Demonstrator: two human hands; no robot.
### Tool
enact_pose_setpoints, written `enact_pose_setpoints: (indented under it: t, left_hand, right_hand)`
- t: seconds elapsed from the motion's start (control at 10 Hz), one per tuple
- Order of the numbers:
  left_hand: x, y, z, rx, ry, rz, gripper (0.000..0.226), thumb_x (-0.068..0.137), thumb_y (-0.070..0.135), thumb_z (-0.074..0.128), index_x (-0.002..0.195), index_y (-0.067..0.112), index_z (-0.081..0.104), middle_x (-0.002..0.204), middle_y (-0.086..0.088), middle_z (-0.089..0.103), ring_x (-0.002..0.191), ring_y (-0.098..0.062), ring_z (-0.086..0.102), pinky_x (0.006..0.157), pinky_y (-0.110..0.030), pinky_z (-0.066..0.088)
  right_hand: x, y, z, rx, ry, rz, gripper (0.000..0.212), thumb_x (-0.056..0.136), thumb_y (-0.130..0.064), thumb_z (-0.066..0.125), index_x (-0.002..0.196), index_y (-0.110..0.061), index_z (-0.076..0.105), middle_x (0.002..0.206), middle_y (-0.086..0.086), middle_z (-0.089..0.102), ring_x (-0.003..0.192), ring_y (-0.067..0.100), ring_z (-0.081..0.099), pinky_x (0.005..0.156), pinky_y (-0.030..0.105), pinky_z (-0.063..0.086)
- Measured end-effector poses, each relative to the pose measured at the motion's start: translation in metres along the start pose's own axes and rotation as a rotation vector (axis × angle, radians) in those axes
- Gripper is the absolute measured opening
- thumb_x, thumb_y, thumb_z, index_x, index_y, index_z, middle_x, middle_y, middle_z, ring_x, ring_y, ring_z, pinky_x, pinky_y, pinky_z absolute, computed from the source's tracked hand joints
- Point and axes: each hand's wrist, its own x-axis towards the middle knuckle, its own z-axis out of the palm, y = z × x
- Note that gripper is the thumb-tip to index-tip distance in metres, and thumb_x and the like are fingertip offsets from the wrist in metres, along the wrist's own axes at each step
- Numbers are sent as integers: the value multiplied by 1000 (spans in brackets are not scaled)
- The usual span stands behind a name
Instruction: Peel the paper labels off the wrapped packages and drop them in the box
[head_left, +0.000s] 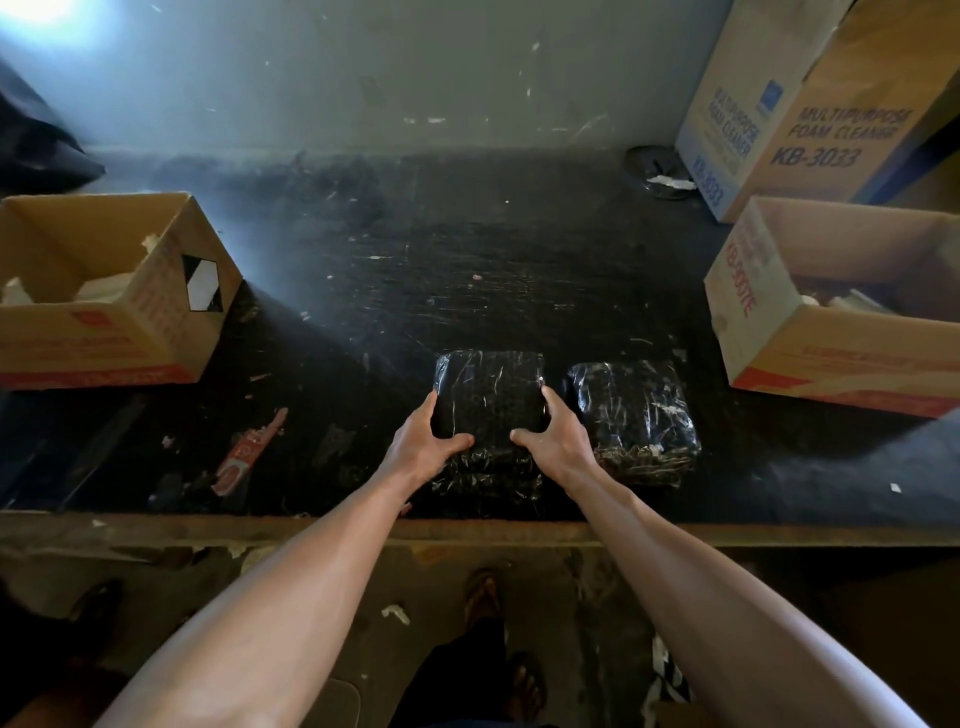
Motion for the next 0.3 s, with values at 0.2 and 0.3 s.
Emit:
enact_pose_setpoints:
  t: [0.2,0.3]
  left_hand:
    - [-29,11,10,-80,136,-4,83,90,38,68,156,26,19,157,0,31,143,-21,30,115,-48,28]
    - [-69,-11,22,-204,309,1,70,93,40,61,153,29,25,158,1,29,142,-19,31,112,-47,31]
  right_hand:
    - [-18,12,6,-15,127,-105,83,94,-29,68,159,-16,18,159,6,38,141,24,44,113,41,40]
    - [-48,34,10,20,135,-158,81,95,-28,67,160,-20,19,160,-1,34,145,17,36,115,35,34]
